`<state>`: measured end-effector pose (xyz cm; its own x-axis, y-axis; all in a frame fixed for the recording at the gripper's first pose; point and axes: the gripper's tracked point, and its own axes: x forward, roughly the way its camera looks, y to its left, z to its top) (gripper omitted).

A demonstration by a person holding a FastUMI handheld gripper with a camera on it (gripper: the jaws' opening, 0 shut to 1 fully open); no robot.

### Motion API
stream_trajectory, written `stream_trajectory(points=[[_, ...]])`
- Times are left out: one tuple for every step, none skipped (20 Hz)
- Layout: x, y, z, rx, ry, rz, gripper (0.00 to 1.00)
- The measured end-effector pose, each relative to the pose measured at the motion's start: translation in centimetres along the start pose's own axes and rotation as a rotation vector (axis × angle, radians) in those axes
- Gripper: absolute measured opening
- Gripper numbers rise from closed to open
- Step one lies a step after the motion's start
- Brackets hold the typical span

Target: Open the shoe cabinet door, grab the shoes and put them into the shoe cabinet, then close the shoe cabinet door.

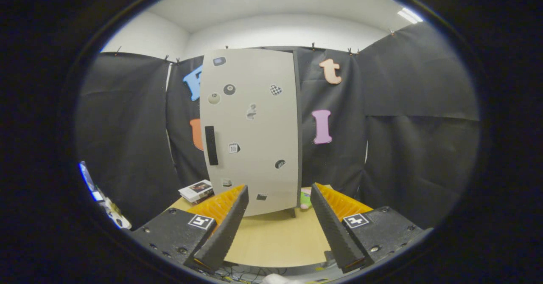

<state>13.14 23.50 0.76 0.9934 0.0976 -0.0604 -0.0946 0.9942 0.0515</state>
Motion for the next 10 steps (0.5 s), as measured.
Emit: stream_trajectory(points=[[-0.38, -0.29, -0.06, -0.001, -0.003, -0.007, 0.96], [-0.61, -0.48, -0.12, 0.001, -0.003, -0.015, 0.96], [-0.67, -0.38, -0.34, 0.006, -0.003, -0.013, 0.96], [-0.71, -0.08, -0.53, 0.008, 0.002, -0.001, 0.96], [-0.69, 0.06, -0.59, 0.006, 0.004, 0.006, 0.96], [-0.59, 0.05, -0.56, 0.002, 0.002, 0.009, 0.96], [-0.45, 0.08, -0.46, 0.001, 0.001, 0.015, 0.96], [-0.32, 0.17, -0.40, 0.001, 0.001, 0.024, 0.96], [-0.13, 0.29, -0.50, 0.001, 0.002, 0.032, 0.96], [0.00, 0.31, -0.42, 0.000, 0.001, 0.038, 0.96]])
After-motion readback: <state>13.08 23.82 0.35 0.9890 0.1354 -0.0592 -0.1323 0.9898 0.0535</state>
